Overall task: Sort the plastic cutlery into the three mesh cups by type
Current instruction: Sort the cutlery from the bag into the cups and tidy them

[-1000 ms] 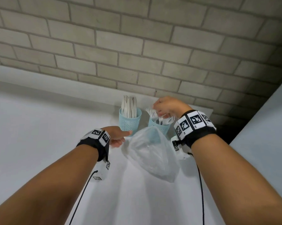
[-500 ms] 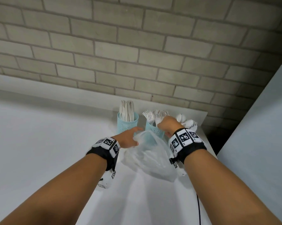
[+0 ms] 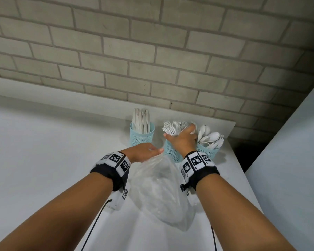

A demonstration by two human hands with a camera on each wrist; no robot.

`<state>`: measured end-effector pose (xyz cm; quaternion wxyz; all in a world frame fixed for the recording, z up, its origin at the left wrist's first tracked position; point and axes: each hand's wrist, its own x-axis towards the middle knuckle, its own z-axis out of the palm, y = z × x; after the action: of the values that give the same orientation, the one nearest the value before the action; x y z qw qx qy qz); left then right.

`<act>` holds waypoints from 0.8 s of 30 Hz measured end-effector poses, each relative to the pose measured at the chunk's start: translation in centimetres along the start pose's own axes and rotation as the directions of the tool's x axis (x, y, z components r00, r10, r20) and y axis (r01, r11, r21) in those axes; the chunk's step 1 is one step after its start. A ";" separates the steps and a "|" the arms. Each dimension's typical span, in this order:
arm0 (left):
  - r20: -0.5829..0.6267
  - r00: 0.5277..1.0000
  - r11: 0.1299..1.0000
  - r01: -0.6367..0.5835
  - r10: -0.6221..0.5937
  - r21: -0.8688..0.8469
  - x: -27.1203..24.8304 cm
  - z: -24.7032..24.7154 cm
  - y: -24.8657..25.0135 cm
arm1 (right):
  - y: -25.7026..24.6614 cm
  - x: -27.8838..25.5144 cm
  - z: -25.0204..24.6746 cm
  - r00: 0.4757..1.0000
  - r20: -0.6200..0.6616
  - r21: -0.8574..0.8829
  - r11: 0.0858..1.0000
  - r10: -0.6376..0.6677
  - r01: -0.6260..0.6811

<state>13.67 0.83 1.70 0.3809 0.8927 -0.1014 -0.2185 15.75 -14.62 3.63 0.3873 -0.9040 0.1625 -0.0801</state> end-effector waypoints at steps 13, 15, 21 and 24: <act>-0.380 0.900 0.888 -0.342 0.216 -0.307 7.1 4.4 -0.7 | 2.8 0.0 2.4 0.938 -0.141 -0.037 0.948 -0.318 0.315; -0.420 0.888 0.884 -0.338 0.186 -0.323 7.9 4.8 -0.8 | 2.5 0.2 2.3 0.931 -0.155 0.021 0.941 -0.331 0.338; -0.421 0.887 0.917 -0.313 0.189 -0.248 8.6 4.8 -0.3 | 0.0 2.7 1.7 0.945 -0.017 0.014 0.945 -0.326 0.326; -0.459 0.871 0.917 -0.312 0.174 -0.246 8.9 5.1 -0.2 | -0.5 3.4 1.9 0.925 0.073 -0.014 0.927 -0.374 0.376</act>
<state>19.21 -5.38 -4.34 0.5548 0.8266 -0.0924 0.0196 19.57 -14.26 2.76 0.3579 -0.9258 -0.0257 -0.1189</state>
